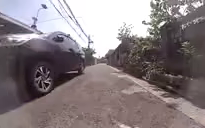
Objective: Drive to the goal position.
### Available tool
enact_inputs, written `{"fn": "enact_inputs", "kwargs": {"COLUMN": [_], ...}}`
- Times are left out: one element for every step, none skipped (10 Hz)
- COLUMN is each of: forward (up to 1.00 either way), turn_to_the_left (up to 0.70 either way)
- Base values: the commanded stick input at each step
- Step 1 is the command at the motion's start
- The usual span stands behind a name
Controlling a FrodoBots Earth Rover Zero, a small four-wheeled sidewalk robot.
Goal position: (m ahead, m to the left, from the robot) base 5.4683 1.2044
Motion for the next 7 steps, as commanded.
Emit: {"fn": "enact_inputs", "kwargs": {"forward": [1.0,1.0,1.0,1.0,1.0,1.0,1.0], "turn_to_the_left": [0.0,0.0,0.0,0.0,0.0,0.0,0.0]}}
